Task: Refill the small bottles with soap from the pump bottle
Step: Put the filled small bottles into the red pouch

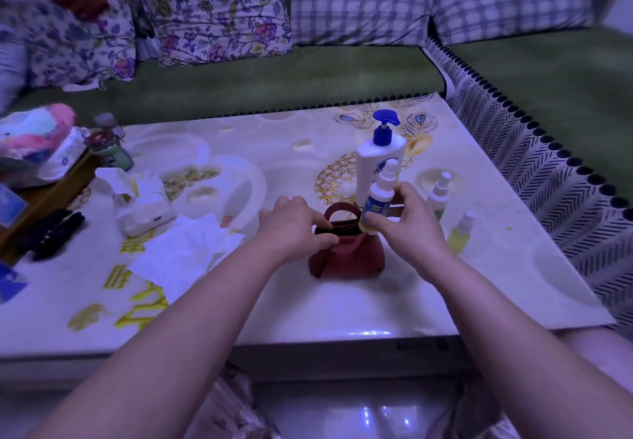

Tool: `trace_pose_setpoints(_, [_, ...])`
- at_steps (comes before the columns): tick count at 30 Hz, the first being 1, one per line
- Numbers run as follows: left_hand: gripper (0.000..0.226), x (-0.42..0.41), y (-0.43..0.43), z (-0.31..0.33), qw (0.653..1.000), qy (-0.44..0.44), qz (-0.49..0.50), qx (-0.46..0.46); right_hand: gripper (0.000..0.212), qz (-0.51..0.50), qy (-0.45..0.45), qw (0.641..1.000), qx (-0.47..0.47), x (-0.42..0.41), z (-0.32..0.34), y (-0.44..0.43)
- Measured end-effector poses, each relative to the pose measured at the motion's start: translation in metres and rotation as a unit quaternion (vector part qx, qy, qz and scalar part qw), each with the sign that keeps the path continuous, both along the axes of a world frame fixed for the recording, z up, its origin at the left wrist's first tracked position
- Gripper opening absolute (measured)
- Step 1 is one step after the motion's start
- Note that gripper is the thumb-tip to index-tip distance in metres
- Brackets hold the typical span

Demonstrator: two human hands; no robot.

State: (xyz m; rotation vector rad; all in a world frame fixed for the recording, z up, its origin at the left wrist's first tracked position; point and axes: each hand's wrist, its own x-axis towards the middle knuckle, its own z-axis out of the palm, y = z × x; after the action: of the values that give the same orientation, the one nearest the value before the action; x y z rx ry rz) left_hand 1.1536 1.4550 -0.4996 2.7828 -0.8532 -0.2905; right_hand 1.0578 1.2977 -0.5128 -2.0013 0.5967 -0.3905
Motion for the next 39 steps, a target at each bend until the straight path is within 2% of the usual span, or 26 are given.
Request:
trace_pose_setpoints(12, [0.052, 0.008, 0.0, -0.017, 0.989, 0.1, 0.045, -0.096, 0.041, 0.015, 0.005, 1.0, -0.023, 0.003, 0.006, 0.004])
trace_pose_setpoints(18, [0.058, 0.009, -0.004, -0.018, 0.984, 0.122, 0.048, -0.118, 0.031, 0.057, 0.059, 0.986, -0.148, 0.008, 0.0, 0.006])
trace_pose_setpoints(23, [0.049, 0.01, -0.004, -0.019, 0.983, 0.125, 0.054, -0.123, 0.031, 0.066, 0.09, 0.972, -0.207, 0.012, -0.009, 0.004])
trace_pose_setpoints(26, [0.047, 0.01, -0.004, -0.018, 0.983, 0.124, 0.056, -0.126, 0.027, 0.068, 0.114, 0.969, -0.207, 0.014, -0.013, 0.003])
trace_pose_setpoints(29, [0.044, 0.01, -0.004, -0.018, 0.982, 0.123, 0.057, -0.134, 0.032, 0.037, 0.083, 0.981, -0.17, 0.014, -0.013, 0.004])
trace_pose_setpoints(31, [0.044, 0.01, -0.004, -0.017, 0.981, 0.122, 0.055, -0.139, 0.025, 0.023, 0.056, 0.983, -0.173, 0.015, -0.015, 0.004])
trace_pose_setpoints(33, [0.043, 0.009, -0.004, -0.016, 0.981, 0.12, 0.056, -0.142, 0.019, 0.024, 0.059, 0.979, -0.193, 0.017, -0.017, 0.003])
trace_pose_setpoints(39, [0.037, 0.005, -0.004, -0.012, 0.978, 0.123, 0.058, -0.159, 0.018, 0.036, 0.067, 0.978, -0.197, 0.017, -0.016, 0.004])
